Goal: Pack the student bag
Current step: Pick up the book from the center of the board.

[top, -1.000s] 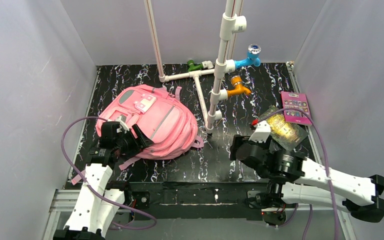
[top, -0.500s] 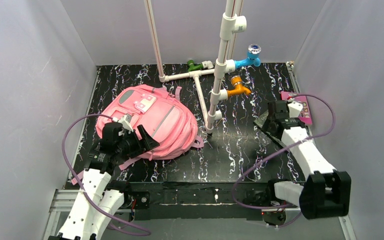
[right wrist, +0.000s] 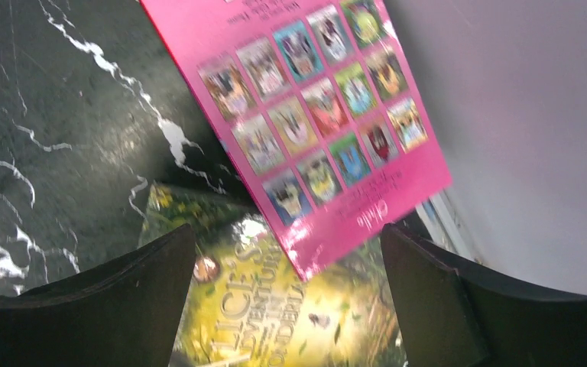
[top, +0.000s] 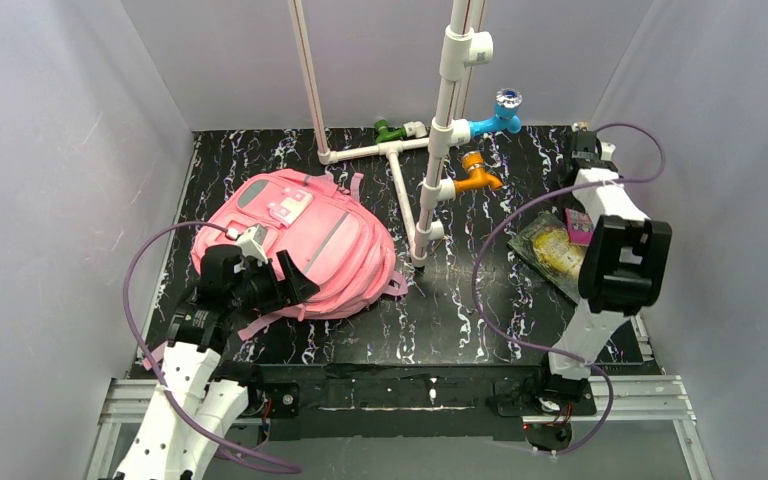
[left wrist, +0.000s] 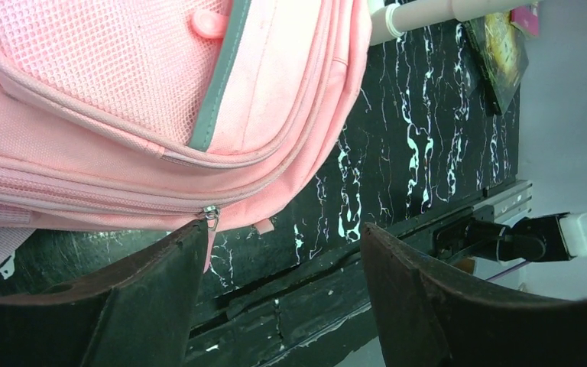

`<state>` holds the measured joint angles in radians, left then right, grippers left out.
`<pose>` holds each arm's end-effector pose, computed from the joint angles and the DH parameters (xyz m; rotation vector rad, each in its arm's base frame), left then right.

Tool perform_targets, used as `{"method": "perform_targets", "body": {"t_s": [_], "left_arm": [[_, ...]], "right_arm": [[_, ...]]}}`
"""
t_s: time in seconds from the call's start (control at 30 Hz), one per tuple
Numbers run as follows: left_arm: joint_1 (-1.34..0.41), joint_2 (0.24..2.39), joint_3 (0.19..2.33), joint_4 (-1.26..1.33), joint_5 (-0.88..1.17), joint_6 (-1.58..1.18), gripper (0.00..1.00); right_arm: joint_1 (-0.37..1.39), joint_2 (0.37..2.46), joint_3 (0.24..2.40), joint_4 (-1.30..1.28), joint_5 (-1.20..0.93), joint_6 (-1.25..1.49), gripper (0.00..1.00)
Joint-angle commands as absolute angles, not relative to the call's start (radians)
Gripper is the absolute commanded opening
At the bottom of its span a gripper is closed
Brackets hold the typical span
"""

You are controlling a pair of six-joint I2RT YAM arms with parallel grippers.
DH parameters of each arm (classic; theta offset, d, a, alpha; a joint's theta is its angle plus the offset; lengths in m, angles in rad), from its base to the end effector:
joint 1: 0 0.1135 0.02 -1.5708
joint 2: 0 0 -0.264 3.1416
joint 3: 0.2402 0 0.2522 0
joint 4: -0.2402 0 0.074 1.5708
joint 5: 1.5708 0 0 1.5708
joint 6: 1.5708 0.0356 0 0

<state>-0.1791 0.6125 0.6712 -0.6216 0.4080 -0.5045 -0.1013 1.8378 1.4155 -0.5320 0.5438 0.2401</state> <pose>0.1305 -0.0380 0.2826 -0.1079 2.1950 -0.8292 0.3942 -0.0586 0.2372 0.6242 2.3534 -0.6210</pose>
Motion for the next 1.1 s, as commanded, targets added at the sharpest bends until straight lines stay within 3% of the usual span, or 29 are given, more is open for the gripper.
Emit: {"method": "perform_targets", "body": {"t_s": [0.0,0.23,0.63,1.07], "left_arm": [[-0.202,0.544,0.666,-0.595,0.413,-0.453,0.72],[-0.261,0.541,0.65,-0.57,0.368,-0.426,0.73],[-0.274,0.535,0.637,-0.544,0.371,-0.43,0.73],[-0.289,0.537,0.637,-0.543,0.365,-0.433,0.73]], "right_arm": [[-0.103,1.963,1.567,-0.563,0.513,0.094,0.97],[-0.069,2.114,1.734,-0.627,0.629,0.004,0.89],[0.046,2.246,1.745,-0.598,1.027,-0.095,0.81],[0.047,2.357,1.692,-0.517,1.131,-0.216,0.77]]}}
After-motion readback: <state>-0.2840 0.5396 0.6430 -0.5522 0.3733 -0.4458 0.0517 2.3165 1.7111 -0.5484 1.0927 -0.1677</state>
